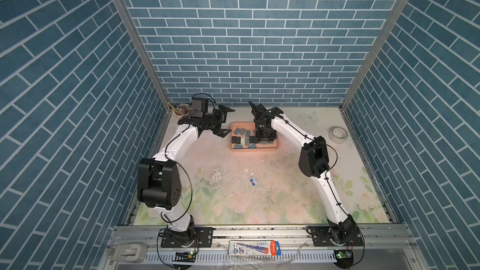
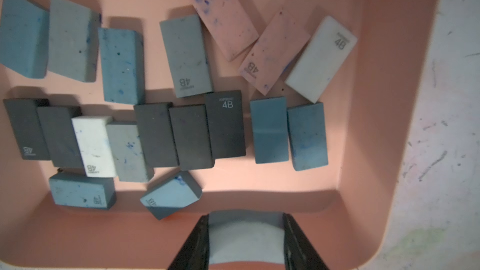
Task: Put the eraser in the storage box
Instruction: Place the eraser at the center of the board.
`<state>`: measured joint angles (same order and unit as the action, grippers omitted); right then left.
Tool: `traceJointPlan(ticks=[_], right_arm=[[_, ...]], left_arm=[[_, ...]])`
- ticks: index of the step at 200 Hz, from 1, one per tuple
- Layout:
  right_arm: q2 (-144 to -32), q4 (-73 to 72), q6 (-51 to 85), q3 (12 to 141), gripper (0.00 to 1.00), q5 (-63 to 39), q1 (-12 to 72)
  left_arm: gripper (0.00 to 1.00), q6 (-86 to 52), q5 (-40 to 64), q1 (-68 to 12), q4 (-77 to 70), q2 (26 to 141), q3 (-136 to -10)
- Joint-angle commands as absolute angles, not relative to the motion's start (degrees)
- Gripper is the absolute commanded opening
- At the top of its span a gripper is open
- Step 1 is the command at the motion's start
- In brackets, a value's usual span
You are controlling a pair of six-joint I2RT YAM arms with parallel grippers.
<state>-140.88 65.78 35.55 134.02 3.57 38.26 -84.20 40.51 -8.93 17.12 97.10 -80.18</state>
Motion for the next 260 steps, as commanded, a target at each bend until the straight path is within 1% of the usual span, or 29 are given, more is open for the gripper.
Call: traceJointPlan(ticks=[1, 54, 92, 143, 168, 260], right_arm=[[-142.3, 66.1, 35.9, 132.9, 0.43, 2.5, 38.5], [-144.7, 64.6, 36.3, 132.5, 0.44, 1.5, 38.6], [-146.4, 63.8, 36.6, 133.0, 0.46, 1.1, 38.6], [-147.8, 64.5, 36.5, 134.7, 0.58, 0.8, 38.5], [-147.7, 65.2, 36.1, 135.7, 0.62, 1.3, 38.6], [-147.3, 67.3, 35.9, 138.7, 0.67, 2.6, 38.6]], left_arm=[[1.0, -84.3, 41.2, -9.1, 16.1, 98.4, -82.5], [1.0, -84.3, 41.4, -9.1, 16.3, 99.4, -82.9], [0.99, -84.3, 41.6, -9.1, 16.3, 99.5, -82.6], [1.0, -84.3, 41.8, -8.9, 16.3, 100.0, -83.1], [0.99, -84.3, 41.9, -9.0, 16.3, 100.2, -83.2], [0.99, -84.3, 41.8, -9.0, 16.0, 101.2, -84.3]])
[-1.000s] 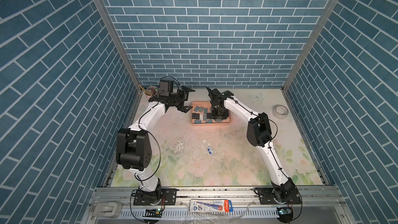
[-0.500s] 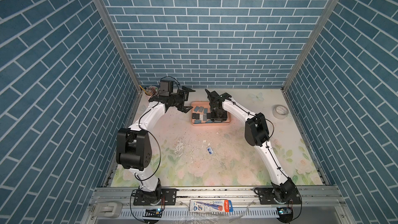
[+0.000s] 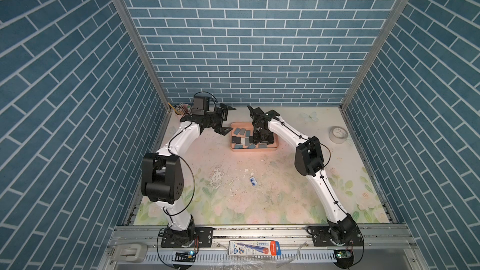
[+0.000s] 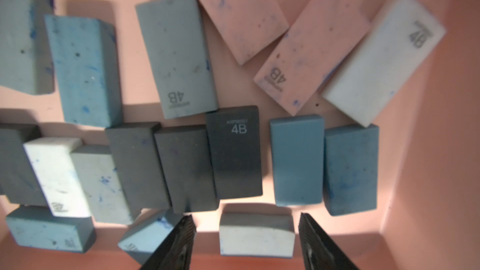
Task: Put the eraser in the storage box
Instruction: Place the eraser at the center of the board, then move the eraser to the center of the board.
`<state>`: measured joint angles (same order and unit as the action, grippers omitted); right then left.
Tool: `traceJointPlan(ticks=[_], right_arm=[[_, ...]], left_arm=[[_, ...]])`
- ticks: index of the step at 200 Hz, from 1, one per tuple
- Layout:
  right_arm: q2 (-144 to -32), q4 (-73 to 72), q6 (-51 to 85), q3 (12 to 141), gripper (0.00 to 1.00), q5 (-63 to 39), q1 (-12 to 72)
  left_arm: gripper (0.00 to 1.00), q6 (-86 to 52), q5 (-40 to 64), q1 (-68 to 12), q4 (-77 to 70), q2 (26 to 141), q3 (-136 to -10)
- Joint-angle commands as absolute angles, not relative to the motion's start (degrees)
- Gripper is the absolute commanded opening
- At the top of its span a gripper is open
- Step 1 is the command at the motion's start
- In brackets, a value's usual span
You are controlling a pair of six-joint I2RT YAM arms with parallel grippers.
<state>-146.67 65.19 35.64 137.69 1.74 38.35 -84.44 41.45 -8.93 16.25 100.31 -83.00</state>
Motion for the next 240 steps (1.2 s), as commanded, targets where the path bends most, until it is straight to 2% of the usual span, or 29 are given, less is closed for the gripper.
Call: traceJointPlan(ticks=[1, 66, 108, 152, 183, 217, 240], right_arm=[[-147.2, 67.4, 35.9, 138.7, 0.67, 2.7, 38.6], [-143.4, 69.3, 34.2, 140.8, 0.69, 5.4, 38.6], [-138.7, 70.0, 32.9, 139.3, 0.77, 7.6, 38.8], [-130.5, 68.7, 30.0, 131.5, 0.89, 9.9, 39.8], [-121.9, 64.1, 27.8, 120.6, 0.88, 10.1, 42.3], [-115.3, 57.4, 25.4, 106.0, 0.8, 6.7, 47.0], [-112.9, 53.4, 24.7, 97.8, 0.78, 3.9, 50.7]], left_arm=[[1.0, -84.4, 41.8, -9.0, 16.0, 101.2, -84.3], [1.0, -84.1, 42.0, -8.4, 16.3, 100.3, -84.5], [1.0, -82.5, 41.8, -8.0, 17.7, 97.8, -82.8], [1.0, -80.1, 41.1, -7.9, 19.8, 93.1, -78.2], [1.0, -80.3, 41.8, -7.2, 17.1, 89.3, -72.0], [0.99, -79.4, 43.8, -4.0, 13.9, 85.6, -62.5], [1.0, -79.6, 43.7, -2.5, 11.9, 82.0, -57.5]])
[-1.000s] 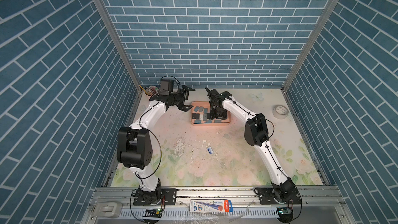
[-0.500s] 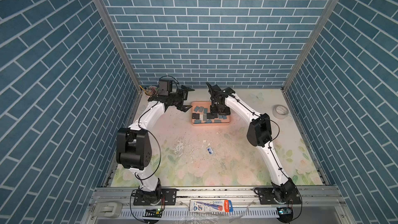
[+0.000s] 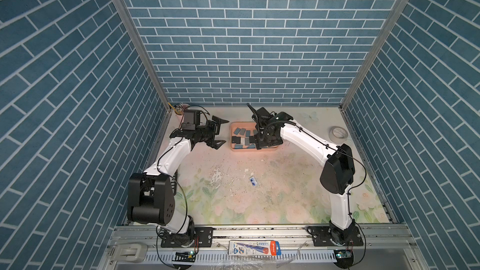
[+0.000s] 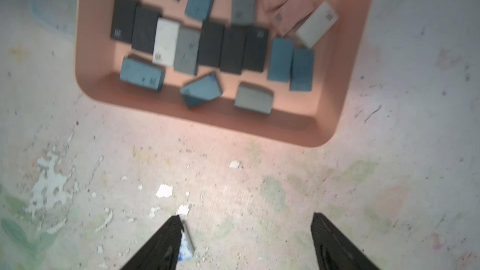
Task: Put the eraser in the storage box
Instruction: Move the eraser to the center of the board.
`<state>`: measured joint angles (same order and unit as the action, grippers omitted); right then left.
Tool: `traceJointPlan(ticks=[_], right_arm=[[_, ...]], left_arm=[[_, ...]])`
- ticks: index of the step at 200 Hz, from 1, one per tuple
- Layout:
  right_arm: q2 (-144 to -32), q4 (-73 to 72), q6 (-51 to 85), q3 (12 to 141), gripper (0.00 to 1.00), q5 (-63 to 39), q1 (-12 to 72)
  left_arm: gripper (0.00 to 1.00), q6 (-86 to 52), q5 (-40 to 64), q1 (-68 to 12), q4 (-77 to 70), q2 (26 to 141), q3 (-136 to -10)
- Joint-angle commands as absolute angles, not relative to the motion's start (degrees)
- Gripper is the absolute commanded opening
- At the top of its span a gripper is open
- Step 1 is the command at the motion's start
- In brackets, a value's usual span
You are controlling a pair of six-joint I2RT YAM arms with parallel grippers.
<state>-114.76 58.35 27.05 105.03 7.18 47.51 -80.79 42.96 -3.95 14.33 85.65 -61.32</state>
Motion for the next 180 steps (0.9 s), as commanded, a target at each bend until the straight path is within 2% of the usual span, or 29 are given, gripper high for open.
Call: traceJointPlan(ticks=[1, 61, 134, 180], right_arm=[[-112.8, 53.3, 24.7, 97.5, 0.78, 3.7, 50.7], [-113.8, 48.6, 22.2, 89.5, 0.73, 1.1, 57.5], [-118.7, 49.7, 22.4, 89.3, 0.65, 0.0, 62.0], [-120.3, 49.4, 23.3, 88.4, 0.54, 0.6, 62.2]], left_arm=[[1.0, -79.6, 43.7, -2.4, 11.9, 81.8, -57.4], [1.0, -79.6, 43.7, -0.5, 8.8, 76.9, -48.2], [1.0, -77.4, 43.7, -0.4, 12.0, 76.1, -48.4], [1.0, -76.8, 43.6, -0.4, 12.9, 75.5, -47.9]])
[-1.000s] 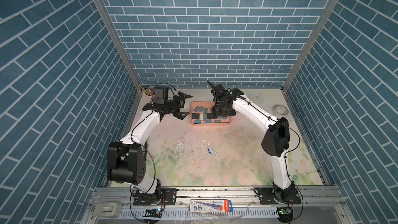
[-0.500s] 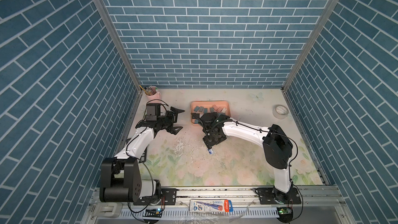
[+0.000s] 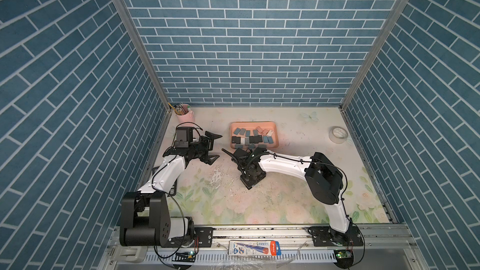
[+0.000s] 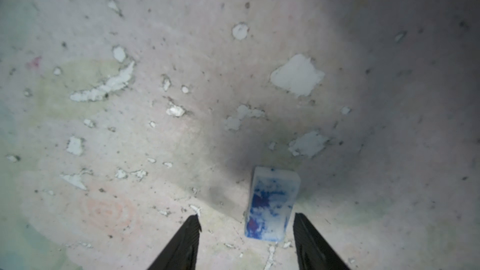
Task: Put the eraser in the storage box
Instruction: Move the eraser to the center of the board.
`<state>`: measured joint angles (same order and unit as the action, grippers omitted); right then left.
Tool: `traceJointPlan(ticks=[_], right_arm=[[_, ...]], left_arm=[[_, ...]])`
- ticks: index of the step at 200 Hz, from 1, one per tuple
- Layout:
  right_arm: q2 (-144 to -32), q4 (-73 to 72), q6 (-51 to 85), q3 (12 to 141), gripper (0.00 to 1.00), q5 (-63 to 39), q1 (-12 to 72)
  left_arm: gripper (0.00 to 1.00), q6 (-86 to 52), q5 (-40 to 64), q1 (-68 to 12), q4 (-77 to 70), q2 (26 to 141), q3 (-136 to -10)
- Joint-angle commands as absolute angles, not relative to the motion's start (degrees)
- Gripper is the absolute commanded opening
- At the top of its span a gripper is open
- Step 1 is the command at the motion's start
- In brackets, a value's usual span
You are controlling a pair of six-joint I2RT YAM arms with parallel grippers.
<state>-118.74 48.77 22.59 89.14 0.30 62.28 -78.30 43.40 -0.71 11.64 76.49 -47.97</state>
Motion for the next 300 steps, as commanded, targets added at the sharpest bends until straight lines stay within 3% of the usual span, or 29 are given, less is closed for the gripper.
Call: traceJointPlan(ticks=[1, 31, 80, 141, 182, 233, 279, 300], right_arm=[[-120.3, 49.4, 23.3, 88.4, 0.54, 0.6, 62.2], [-121.1, 49.0, 23.9, 87.5, 0.5, 1.7, 61.9], [-119.9, 48.7, 27.0, 85.5, 0.35, 3.8, 59.2], [-119.6, 50.4, 27.1, 87.6, 0.28, 6.6, 57.8], [-118.3, 50.2, 27.3, 88.0, 0.16, 6.2, 55.6], [-114.9, 46.6, 27.5, 83.1, 0.17, 0.2, 47.0], [-113.9, 46.9, 24.3, 81.4, 0.35, -0.2, 41.7], [-112.9, 47.1, 23.8, 81.3, 0.38, -0.5, 39.7]], left_arm=[[1.0, -76.8, 43.6, -0.4, 12.9, 75.5, -48.0], [1.0, -76.5, 43.7, -0.4, 13.7, 75.5, -48.9], [1.0, -75.7, 43.4, -0.6, 14.9, 75.6, -49.9], [1.0, -75.4, 43.3, -1.2, 15.3, 76.6, -51.3], [1.0, -75.4, 43.2, -1.6, 15.4, 78.0, -52.9], [0.99, -75.4, 43.2, -2.6, 15.3, 81.2, -55.8], [1.0, -75.4, 43.0, -3.2, 15.2, 83.7, -58.3], [1.0, -75.5, 42.9, -3.3, 15.2, 84.6, -59.3]])
